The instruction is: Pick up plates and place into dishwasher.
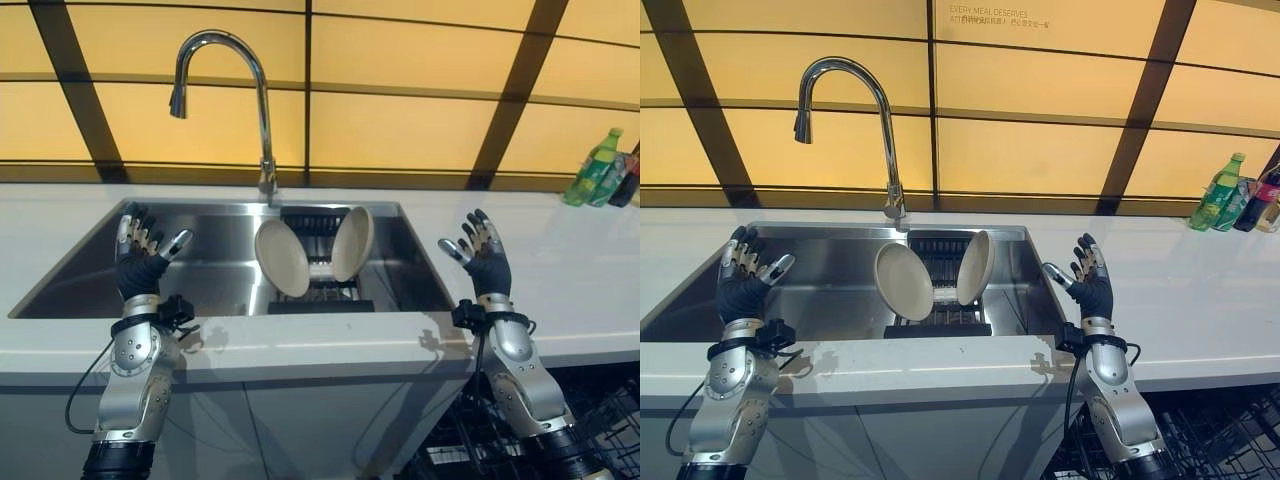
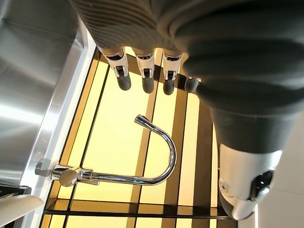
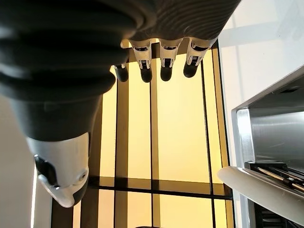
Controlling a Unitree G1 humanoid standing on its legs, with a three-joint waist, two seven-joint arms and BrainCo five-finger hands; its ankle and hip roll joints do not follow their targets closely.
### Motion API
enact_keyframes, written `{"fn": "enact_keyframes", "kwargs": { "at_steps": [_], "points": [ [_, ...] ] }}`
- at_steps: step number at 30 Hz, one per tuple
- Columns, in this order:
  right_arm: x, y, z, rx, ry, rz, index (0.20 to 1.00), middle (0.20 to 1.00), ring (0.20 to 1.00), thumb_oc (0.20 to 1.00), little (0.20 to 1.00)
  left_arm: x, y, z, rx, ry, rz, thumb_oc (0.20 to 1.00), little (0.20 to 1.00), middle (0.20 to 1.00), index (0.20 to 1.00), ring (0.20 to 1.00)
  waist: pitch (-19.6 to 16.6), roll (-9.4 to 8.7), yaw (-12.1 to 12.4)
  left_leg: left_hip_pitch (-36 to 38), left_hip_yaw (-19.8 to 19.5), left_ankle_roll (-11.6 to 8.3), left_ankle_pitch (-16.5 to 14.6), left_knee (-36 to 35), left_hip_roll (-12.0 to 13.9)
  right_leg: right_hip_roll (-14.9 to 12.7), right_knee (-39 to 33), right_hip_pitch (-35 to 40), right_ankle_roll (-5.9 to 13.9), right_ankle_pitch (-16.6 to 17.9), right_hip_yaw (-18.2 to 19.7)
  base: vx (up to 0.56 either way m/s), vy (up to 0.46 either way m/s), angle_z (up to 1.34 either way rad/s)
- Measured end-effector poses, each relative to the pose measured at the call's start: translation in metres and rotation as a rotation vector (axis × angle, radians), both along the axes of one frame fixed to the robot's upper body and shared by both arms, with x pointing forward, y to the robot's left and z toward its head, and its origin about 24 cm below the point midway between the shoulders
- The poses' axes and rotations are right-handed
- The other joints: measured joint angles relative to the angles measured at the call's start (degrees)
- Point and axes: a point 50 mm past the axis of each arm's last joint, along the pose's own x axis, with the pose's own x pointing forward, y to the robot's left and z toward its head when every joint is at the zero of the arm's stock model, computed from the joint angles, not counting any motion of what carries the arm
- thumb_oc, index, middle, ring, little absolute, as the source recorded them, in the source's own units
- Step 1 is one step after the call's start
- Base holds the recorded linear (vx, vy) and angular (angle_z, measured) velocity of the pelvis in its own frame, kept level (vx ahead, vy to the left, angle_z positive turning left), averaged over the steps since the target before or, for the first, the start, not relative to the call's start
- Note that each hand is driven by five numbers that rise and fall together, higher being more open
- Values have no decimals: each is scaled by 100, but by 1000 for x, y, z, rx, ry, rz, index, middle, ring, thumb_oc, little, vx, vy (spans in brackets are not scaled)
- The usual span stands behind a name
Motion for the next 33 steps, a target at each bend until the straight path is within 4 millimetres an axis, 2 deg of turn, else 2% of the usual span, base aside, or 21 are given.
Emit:
{"fn": "enact_keyframes", "kwargs": {
  "at_steps": [15, 21, 27, 33],
  "points": [
    [0, 0, 0, 2, 3, -9, 1000, 1000, 1000, 1000, 1000, 1, -1, 1, 40, 13, -51, 1000, 1000, 1000, 1000, 1000, -137, 25, -11, -58, 2, -2, -1, -6, 6, -2, -1, -11, -7, -16, -5, 4, 2, 0],
    [0, -1, 0, 3, 4, -12, 1000, 1000, 1000, 1000, 1000, 2, 8, 17, 265, 23, -47, 1000, 1000, 1000, 1000, 1000, -141, 52, -55, -28, 10, -4, -4, -8, 0, -7, -1, -9, -1, -14, 13, 40, 28, -1],
    [0, -2, -1, 1, 11, -15, 1000, 1000, 1000, 1000, 1000, 7, 20, 41, 502, 20, -25, 1000, 1000, 1000, 1000, 1000, -153, 117, -171, 13, 24, -6, -6, -9, -5, -6, -1, 3, 4, -9, 38, 57, 39, -1],
    [-1, -9, -3, 10, 31, -29, 1000, 1000, 1000, 1000, 1000, 11, 29, 44, 677, 64, 25, 1000, 1000, 1000, 1000, 1000, -215, 233, -229, 28, 132, -24, -34, -11, -8, -5, -1, -20, 15, -39, 167, 109, 63, -9]
  ]
}}
